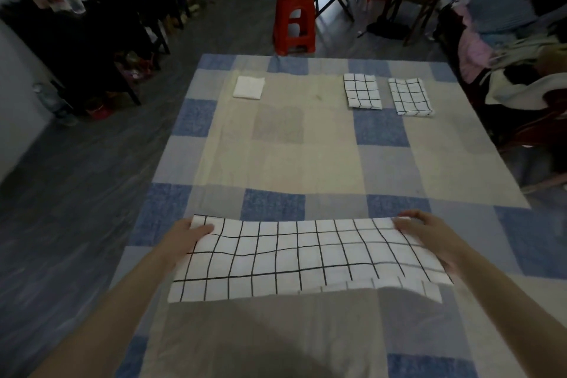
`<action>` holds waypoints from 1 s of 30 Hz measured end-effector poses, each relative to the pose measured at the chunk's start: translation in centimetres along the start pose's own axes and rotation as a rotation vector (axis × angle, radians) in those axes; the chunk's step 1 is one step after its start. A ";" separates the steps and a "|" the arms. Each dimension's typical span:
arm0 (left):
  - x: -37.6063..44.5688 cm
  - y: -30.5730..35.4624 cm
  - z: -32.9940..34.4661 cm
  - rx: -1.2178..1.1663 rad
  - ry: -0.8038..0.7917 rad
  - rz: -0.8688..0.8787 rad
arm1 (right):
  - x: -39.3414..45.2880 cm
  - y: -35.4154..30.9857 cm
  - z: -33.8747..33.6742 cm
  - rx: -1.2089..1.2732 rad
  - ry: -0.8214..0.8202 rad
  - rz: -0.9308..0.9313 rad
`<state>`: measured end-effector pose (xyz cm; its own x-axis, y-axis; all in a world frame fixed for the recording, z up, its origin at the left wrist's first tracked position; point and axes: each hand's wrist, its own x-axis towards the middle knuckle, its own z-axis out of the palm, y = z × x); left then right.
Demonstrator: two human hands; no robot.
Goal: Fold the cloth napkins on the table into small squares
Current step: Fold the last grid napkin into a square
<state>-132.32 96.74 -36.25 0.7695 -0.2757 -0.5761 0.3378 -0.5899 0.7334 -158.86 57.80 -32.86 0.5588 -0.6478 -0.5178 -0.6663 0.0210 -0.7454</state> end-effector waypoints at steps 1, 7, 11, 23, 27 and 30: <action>0.3 0.1 0.5 -0.004 0.048 0.006 | 0.6 0.6 0.2 -0.028 -0.055 0.059; 2.3 1.1 2.5 -0.080 0.186 0.089 | 1.2 1.8 2.8 -0.249 -0.003 0.057; 4.5 -0.1 2.2 -0.002 0.107 0.136 | 1.6 3.0 4.0 -0.205 0.088 0.029; 1.7 -2.5 8.3 0.695 0.269 0.737 | 1.5 4.5 8.4 -0.858 0.205 -0.371; 1.1 -5.1 10.7 1.010 0.011 0.894 | 1.6 5.5 10.5 -0.945 0.037 -0.361; 1.4 -6.3 10.8 1.069 -0.024 0.784 | 1.1 6.7 11.0 -0.969 0.029 -0.331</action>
<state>-139.18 91.92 -45.61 0.5499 -0.8221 -0.1473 -0.7878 -0.5692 0.2353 -157.27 65.57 -43.04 0.7838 -0.5276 -0.3276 -0.6005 -0.7784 -0.1829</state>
